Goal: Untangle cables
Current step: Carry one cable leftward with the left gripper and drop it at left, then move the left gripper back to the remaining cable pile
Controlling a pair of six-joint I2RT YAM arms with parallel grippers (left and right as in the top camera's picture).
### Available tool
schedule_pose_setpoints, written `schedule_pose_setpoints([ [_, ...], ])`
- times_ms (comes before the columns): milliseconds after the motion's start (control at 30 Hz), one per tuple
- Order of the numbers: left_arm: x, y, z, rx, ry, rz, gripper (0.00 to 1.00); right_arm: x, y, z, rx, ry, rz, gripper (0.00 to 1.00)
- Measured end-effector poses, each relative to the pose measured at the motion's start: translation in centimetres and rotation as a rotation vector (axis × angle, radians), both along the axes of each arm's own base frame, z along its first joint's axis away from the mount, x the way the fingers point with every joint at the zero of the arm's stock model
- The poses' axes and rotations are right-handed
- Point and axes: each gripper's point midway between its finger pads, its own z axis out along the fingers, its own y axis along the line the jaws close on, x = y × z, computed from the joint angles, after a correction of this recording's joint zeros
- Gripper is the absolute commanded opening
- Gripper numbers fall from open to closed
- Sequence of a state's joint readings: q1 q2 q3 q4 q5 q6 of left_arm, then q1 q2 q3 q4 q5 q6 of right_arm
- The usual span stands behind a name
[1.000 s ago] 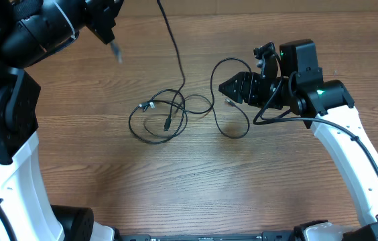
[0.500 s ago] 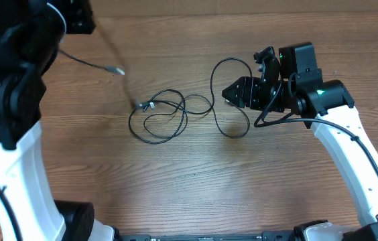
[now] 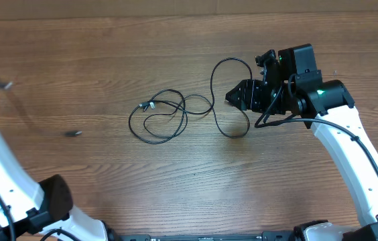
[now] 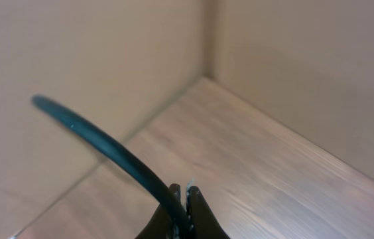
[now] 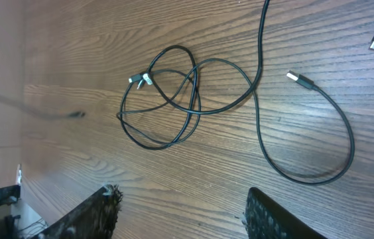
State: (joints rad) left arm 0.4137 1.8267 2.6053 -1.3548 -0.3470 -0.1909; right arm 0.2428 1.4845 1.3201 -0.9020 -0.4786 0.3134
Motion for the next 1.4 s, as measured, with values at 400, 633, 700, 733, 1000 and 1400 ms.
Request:
schedule_pose_setpoints([
  [400,-2.2,4.0,-0.6,-0.109,-0.060,0.025,0.59,0.1,-0.2,-0.1,-0.010,-0.002,-0.006,0.55],
  [633,-1.3,2.7,-1.4,-0.173,-0.067,-0.048,0.99,0.1,-0.2,-0.1,-0.010,-0.002,-0.006,0.55],
  [700,-1.1,2.1,-1.7,-0.201,-0.062,-0.076,1.00,0.1,-0.2,-0.1,-0.010,-0.001,-0.006,0.55],
  [733,-1.0,1.7,-1.9,-0.215,-0.060,-0.091,0.99,0.1,-0.2,-0.1,-0.010,-0.002,-0.006,0.55],
  [1000,-1.4,-1.9,-4.5,-0.356,0.026,-0.169,0.99,-0.1,-0.2,-0.2,-0.012,0.009,-0.006,0.64],
  [1400,4.5,-15.0,-7.5,-0.580,0.114,-0.582,0.92,-1.8,-0.9,-1.3,-0.049,0.093,-0.011,1.00],
])
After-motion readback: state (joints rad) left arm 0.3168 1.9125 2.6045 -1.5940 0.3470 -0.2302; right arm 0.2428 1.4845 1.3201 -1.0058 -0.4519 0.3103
